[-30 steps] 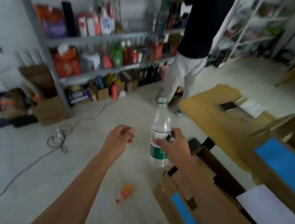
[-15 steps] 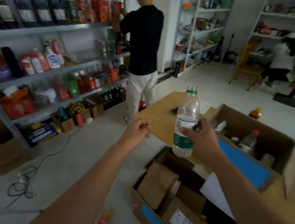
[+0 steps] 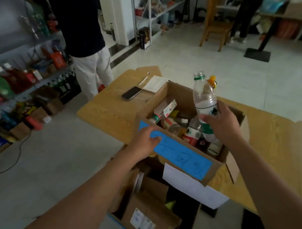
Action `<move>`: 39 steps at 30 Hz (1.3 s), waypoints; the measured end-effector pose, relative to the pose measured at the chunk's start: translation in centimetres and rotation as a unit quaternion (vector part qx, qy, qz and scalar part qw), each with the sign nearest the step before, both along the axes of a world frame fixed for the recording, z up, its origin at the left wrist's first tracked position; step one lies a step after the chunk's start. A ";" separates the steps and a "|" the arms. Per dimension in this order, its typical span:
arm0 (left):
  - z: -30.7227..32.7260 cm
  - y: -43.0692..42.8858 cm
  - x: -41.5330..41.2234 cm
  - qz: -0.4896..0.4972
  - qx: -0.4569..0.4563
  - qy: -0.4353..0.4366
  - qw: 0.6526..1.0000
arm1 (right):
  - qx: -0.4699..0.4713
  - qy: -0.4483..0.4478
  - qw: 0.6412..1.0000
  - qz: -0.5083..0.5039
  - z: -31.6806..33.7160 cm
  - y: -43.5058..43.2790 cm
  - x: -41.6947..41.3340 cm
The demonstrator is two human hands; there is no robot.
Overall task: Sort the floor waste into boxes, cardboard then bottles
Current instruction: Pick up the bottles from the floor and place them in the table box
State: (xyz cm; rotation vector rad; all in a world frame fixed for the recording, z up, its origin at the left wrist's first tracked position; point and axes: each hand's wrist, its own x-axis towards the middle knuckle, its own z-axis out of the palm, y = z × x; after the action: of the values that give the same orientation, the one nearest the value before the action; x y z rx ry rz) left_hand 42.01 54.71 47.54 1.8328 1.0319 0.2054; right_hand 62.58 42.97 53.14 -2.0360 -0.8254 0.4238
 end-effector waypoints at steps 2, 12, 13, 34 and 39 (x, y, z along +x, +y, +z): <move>-0.2 0.0 1.9 -0.014 0.018 0.030 0.999 | -0.030 0.005 0.999 0.015 -1.3 -0.2 1.5; -1.6 -0.3 5.2 -0.067 0.115 0.141 0.981 | -0.354 -0.040 0.914 0.194 -11.1 0.7 2.4; -1.6 -0.2 5.2 -0.067 0.109 0.142 0.982 | -0.358 -0.053 0.911 0.195 -11.1 0.9 2.4; 0.0 0.8 -0.8 0.028 0.056 0.012 0.998 | -0.179 -0.140 0.964 0.139 -6.3 6.9 -4.8; -0.2 1.3 -9.2 0.067 0.041 0.013 0.997 | -0.174 -0.135 0.961 0.166 -6.0 8.4 -11.1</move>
State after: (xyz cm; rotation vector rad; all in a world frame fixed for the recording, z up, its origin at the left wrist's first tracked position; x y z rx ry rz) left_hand 32.81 55.96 47.30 1.8435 1.1817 0.3096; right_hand 51.46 51.39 47.17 -2.3158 -1.3510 0.5112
